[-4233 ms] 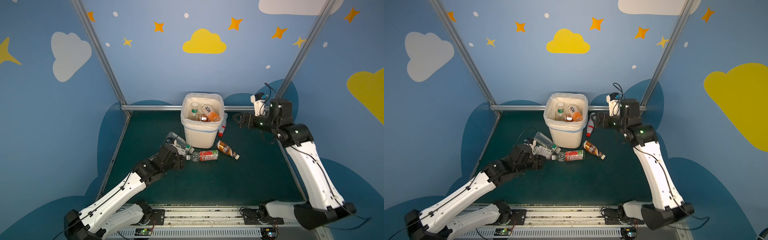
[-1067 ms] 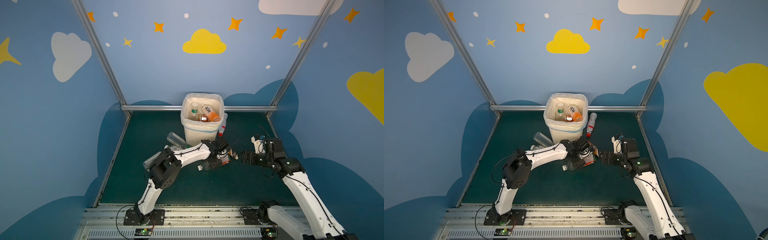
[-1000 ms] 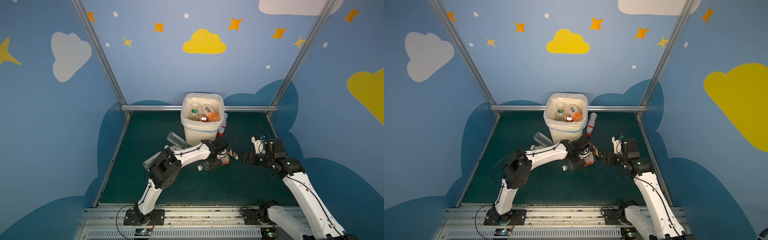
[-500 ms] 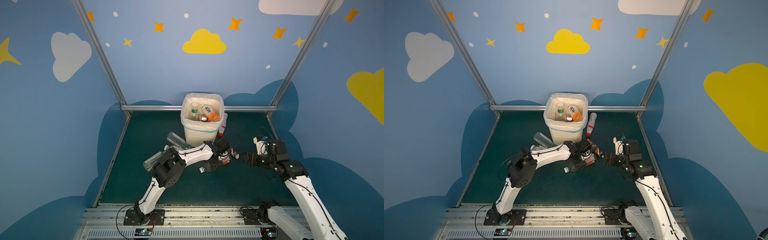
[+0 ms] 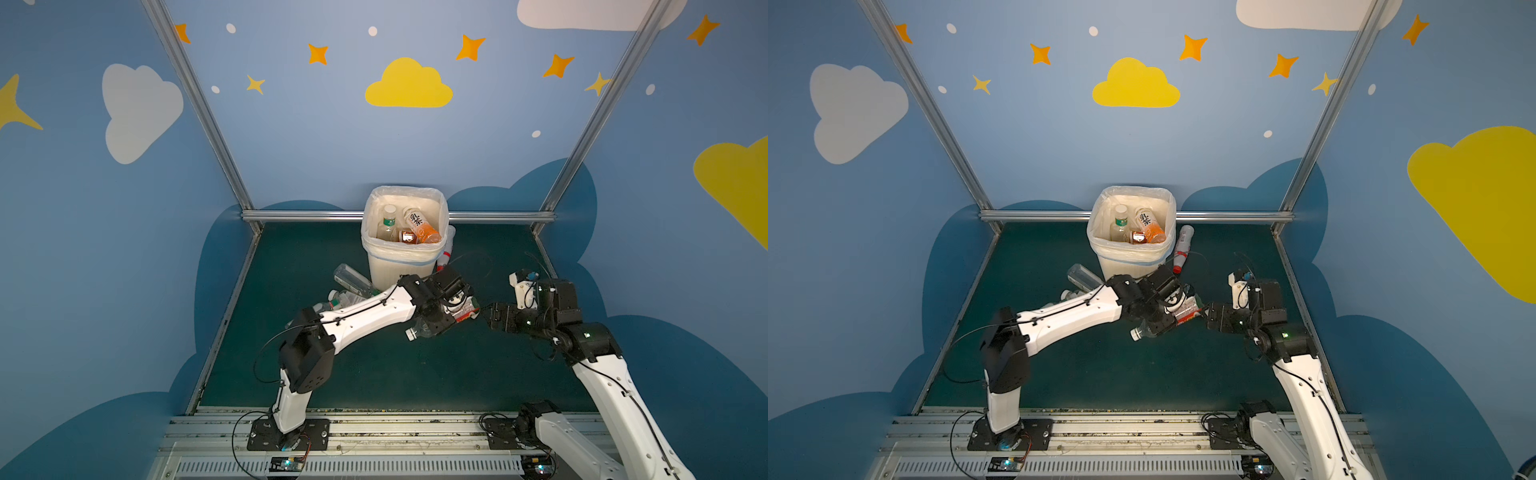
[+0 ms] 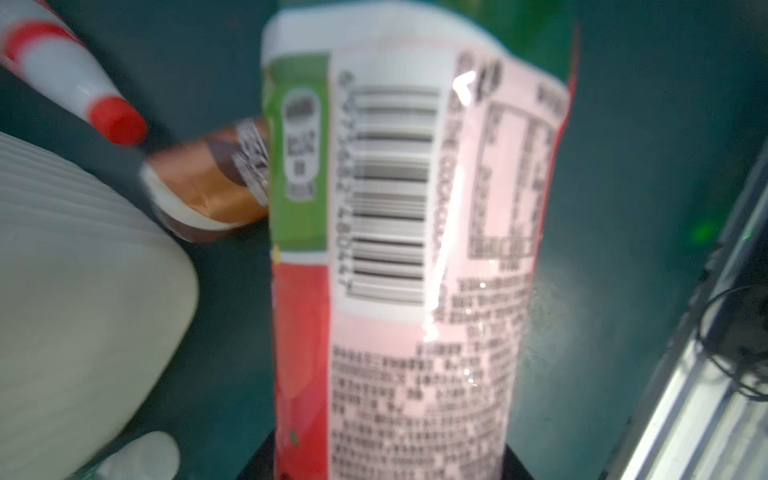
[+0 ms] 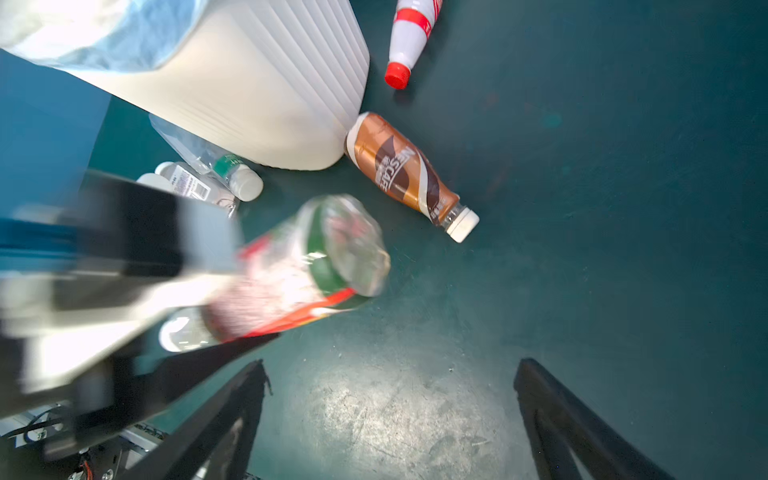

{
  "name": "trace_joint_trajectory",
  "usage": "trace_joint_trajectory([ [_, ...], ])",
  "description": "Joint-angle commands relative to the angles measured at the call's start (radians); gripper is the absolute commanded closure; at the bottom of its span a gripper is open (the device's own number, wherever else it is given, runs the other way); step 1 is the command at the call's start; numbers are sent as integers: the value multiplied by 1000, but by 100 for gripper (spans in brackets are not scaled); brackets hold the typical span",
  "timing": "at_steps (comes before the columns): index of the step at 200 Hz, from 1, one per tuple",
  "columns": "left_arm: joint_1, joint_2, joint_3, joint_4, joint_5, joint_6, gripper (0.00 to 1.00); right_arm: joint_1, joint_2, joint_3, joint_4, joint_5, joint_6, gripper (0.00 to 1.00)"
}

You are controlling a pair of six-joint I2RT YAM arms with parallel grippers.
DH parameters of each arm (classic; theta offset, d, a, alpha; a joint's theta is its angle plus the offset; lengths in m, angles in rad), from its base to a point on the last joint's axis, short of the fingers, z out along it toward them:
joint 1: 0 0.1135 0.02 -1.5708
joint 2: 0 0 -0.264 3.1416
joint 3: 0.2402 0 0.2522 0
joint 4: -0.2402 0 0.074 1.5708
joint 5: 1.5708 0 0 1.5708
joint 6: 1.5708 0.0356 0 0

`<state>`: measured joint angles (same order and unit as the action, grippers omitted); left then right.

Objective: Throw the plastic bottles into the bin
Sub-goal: 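Swing the juice bottle with the left gripper over the bin and release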

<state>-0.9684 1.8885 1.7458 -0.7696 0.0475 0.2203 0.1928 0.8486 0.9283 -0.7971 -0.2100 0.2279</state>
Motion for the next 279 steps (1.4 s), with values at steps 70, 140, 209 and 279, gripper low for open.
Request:
trace_joint_trajectory([
  [70,345,327,1199,-214,37,68,17,-3,43,111,18,-102,17,5],
  [140,377,112,827,23,-17,7,0,-5,51,106,9,-68,-10,5],
  [209,337,-193,439,8,-98,-141,0,-4,85,94,32,-68,-18,5],
  [279,445,-631,-350,80,-27,-527,1,6,173,90,70,-127,-49,6],
])
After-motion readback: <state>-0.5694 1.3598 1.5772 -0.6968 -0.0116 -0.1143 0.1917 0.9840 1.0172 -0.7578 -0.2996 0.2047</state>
